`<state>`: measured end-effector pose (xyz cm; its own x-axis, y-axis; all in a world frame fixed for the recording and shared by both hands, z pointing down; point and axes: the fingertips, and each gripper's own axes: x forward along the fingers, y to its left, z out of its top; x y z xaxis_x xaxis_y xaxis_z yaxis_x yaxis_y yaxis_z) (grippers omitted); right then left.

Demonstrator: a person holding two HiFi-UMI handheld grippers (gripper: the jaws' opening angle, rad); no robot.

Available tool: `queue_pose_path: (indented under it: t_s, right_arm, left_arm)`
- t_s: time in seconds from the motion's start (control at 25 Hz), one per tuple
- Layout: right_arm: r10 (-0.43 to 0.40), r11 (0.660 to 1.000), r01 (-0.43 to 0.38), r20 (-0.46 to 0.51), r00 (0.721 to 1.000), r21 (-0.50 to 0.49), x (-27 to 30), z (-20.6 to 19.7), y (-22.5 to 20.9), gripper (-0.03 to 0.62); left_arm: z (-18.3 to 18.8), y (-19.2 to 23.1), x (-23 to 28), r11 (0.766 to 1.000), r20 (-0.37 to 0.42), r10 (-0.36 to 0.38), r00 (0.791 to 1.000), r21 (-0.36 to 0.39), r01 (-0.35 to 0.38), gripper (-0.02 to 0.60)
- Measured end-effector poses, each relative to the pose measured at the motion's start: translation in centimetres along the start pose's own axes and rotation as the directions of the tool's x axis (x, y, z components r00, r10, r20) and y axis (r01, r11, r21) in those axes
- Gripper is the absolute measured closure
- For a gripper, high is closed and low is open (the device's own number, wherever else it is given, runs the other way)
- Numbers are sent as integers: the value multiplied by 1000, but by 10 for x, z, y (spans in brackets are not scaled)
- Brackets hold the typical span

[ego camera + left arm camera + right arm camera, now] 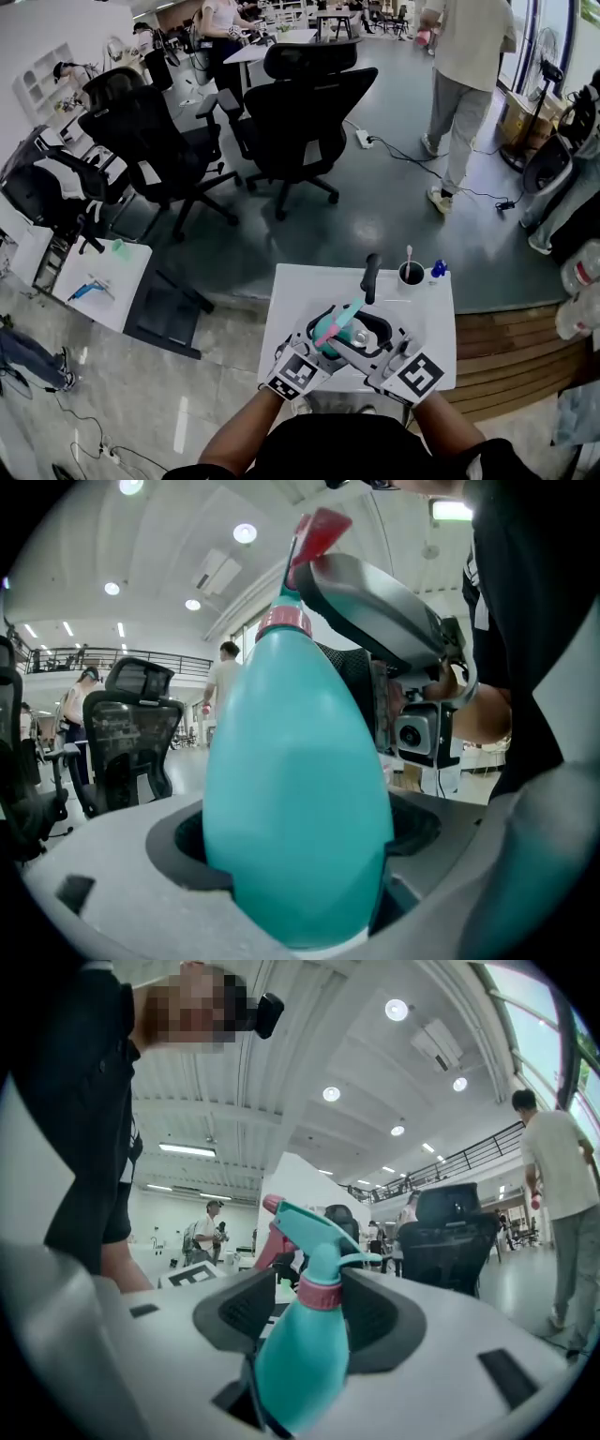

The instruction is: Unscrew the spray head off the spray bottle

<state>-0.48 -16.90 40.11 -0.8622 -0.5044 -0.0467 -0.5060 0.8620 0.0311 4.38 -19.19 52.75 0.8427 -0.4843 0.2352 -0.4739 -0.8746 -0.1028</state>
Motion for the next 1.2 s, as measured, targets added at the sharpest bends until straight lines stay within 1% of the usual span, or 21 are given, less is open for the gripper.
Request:
queue_pose_path:
  t_s: [0.12, 0.2, 0.24, 0.28, 0.4, 0.48, 0.56, 0.64, 0.68, 0.76, 0.84, 1.0, 1.04, 1.08, 1.12, 1.16, 1.2]
  right_arm:
    - [-65, 998, 65, 3, 998, -15, 0, -1, -7, 388]
    - [-112, 994, 112, -4, 994, 7, -1, -2, -12, 396]
    - [-131, 991, 131, -8, 991, 22, -1, -2, -14, 412]
    - [-142, 989, 142, -9, 990, 39, -2, -3, -16, 433]
    - [-134, 988, 133, 6, 991, 81, -3, -1, -17, 444]
    - [-101, 991, 98, 19, 995, 89, -4, 1, -15, 451]
    - [-46, 995, 44, 19, 999, 92, -5, 3, -12, 453]
    - [35, 994, -36, 8, 999, 98, -6, 2, -8, 453]
    - [89, 992, -88, -1, 996, 95, -7, 1, -5, 454]
    - [209, 975, -208, -16, 978, 74, -11, 3, 6, 454]
    - [311, 950, -309, -27, 950, 49, -16, 7, 15, 454]
    - [449, 894, -448, -49, 892, 22, -27, 11, 29, 453]
    - [469, 883, -468, -41, 882, 22, -29, 13, 30, 453]
    - [472, 882, -471, -27, 881, 25, -29, 15, 30, 451]
    - [453, 891, -452, -14, 892, 30, -28, 17, 27, 450]
    - [414, 910, -413, -8, 910, 36, -26, 17, 21, 447]
    - [358, 933, -358, -11, 934, 44, -23, 15, 14, 443]
  left_arm:
    - [0, 0, 3, 1000, -2, 11, 1000, -10, -11, 121]
    - [0, 0, 3, 1000, -12, 21, 1000, -3, -21, 121]
    - [-1, 0, 3, 1000, -17, 24, 1000, 1, -24, 121]
    - [-2, 0, 2, 1000, -20, 26, 999, 4, -26, 121]
    - [-1, -2, 2, 1000, -11, 12, 1000, -4, -12, 121]
    - [2, -5, 0, 1000, 5, -15, 1000, -10, 15, 121]
    - [3, -9, -1, 999, 12, -48, 999, -9, 48, 121]
    - [3, -14, -3, 996, 9, -85, 996, 1, 85, 121]
    - [3, -18, -5, 994, 11, -108, 994, 10, 108, 122]
    - [5, -28, -9, 985, 28, -169, 985, 34, 168, 121]
    - [11, -40, -13, 971, 54, -238, 970, 50, 236, 121]
    - [20, -63, -17, 935, 95, -355, 930, 62, 350, 121]
    - [22, -66, -17, 928, 104, -371, 923, 61, 366, 121]
    - [23, -67, -16, 929, 111, -371, 922, 55, 367, 121]
    - [23, -63, -15, 936, 111, -353, 929, 45, 350, 121]
    - [22, -57, -13, 948, 105, -318, 942, 33, 317, 121]
    - [20, -48, -11, 961, 94, -275, 957, 21, 274, 121]
